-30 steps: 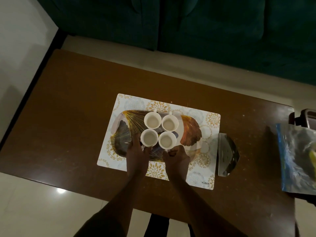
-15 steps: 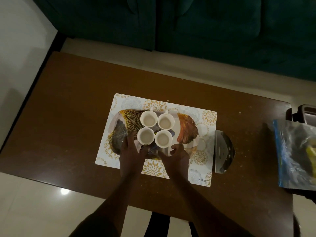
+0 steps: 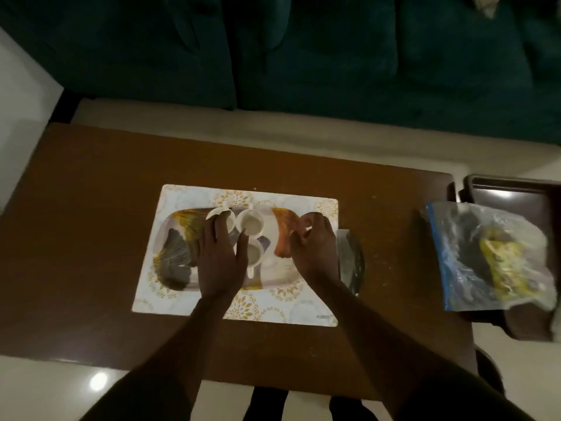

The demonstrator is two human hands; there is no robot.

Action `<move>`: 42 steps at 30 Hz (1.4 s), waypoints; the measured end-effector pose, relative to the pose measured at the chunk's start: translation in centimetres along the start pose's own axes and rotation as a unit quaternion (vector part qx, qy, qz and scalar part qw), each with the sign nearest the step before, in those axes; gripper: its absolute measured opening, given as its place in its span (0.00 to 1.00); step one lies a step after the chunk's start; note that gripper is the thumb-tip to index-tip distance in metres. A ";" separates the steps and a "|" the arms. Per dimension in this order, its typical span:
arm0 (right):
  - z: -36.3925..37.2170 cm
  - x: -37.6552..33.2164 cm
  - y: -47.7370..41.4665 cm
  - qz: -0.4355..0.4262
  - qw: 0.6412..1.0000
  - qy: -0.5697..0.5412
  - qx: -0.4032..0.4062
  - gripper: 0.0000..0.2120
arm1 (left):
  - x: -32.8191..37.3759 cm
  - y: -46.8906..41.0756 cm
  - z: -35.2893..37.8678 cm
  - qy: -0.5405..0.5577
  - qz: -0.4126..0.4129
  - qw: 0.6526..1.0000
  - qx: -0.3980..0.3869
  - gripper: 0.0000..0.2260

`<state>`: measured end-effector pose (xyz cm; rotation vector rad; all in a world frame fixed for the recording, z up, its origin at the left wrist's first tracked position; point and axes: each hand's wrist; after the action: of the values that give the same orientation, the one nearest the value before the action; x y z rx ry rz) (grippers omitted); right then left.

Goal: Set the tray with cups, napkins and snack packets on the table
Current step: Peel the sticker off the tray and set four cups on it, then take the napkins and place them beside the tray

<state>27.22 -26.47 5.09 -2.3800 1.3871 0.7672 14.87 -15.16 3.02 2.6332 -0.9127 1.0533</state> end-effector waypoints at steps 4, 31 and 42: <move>-4.4 3.9 -1.9 0.034 0.999 -0.006 0.012 0.13 | 4.5 -1.0 2.9 0.019 0.045 0.999 -0.018 0.19; -32.0 46.6 3.7 0.373 0.910 0.006 0.182 0.12 | 39.6 15.7 34.5 0.181 0.233 0.907 -0.300 0.21; -31.7 53.2 6.7 0.476 0.868 0.083 0.115 0.16 | 45.2 23.7 42.5 0.123 0.110 0.806 -0.568 0.31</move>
<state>52.13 -83.40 0.69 -1.5004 2.5909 0.5299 50.57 -71.07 0.21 1.3803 -1.2552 0.5358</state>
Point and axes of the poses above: each hand's wrist, its own y-axis away from the middle knuckle, its own z-axis out of the palm, x = y × z, and after that the axes turned 9 degrees about y, right-handed
